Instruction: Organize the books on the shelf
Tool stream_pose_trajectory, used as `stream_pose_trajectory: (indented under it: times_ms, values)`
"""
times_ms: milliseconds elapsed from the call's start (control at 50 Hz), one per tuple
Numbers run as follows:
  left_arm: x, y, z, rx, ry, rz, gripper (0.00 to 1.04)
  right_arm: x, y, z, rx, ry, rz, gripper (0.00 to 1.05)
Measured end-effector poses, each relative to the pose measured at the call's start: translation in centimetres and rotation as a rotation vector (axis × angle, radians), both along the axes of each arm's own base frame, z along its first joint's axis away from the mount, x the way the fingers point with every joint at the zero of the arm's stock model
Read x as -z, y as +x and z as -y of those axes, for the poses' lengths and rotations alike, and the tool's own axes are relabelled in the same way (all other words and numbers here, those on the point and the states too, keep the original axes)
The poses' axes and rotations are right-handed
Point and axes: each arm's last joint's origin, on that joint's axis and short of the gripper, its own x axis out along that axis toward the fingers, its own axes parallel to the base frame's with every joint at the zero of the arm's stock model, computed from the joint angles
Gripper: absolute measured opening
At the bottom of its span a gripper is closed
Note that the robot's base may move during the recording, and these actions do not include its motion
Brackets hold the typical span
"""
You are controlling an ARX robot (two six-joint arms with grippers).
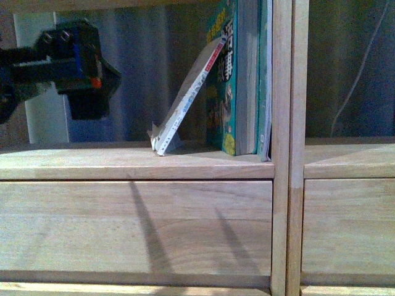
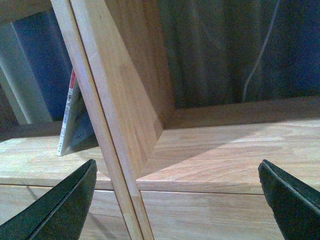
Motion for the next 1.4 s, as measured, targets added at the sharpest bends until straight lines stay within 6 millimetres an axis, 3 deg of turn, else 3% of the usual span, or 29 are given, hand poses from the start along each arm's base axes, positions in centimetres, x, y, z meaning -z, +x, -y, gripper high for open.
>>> stream_pose_trajectory:
  times_ms: [140, 240, 420, 680, 780, 1040, 1400]
  values:
    - [-0.6, -0.7, -0.3, 0.008, -0.055, 0.007, 0.97, 0.0, 0.0, 0.0, -0.003, -0.001, 0.000, 0.98]
    - [1.2, -1.6, -1.2, -0.264, -0.011, -0.150, 0.80, 0.1, 0.0, 0.1, 0.019, -0.013, -0.015, 0.96]
    - [4.2, -3.9, -3.6, -0.348, -0.003, -0.173, 0.55, 2.5, -0.8, 0.4, 0.131, -0.131, -0.213, 0.74]
    - [8.8, -7.7, -6.1, -0.344, 0.005, -0.184, 0.03, 8.0, -2.5, 0.4, 0.134, -0.182, -0.239, 0.23]
    - [9.9, -8.8, -6.7, -0.344, 0.008, -0.184, 0.03, 9.1, -3.1, 0.4, 0.136, -0.187, -0.231, 0.03]
    - [12.1, -11.4, -8.5, -0.347, 0.007, -0.179, 0.03, 11.8, -4.3, 0.4, 0.136, -0.190, -0.228, 0.03]
    - [13.2, -13.0, -8.6, -0.345, 0.008, -0.179, 0.03, 13.0, -5.0, 0.4, 0.137, -0.190, -0.228, 0.03]
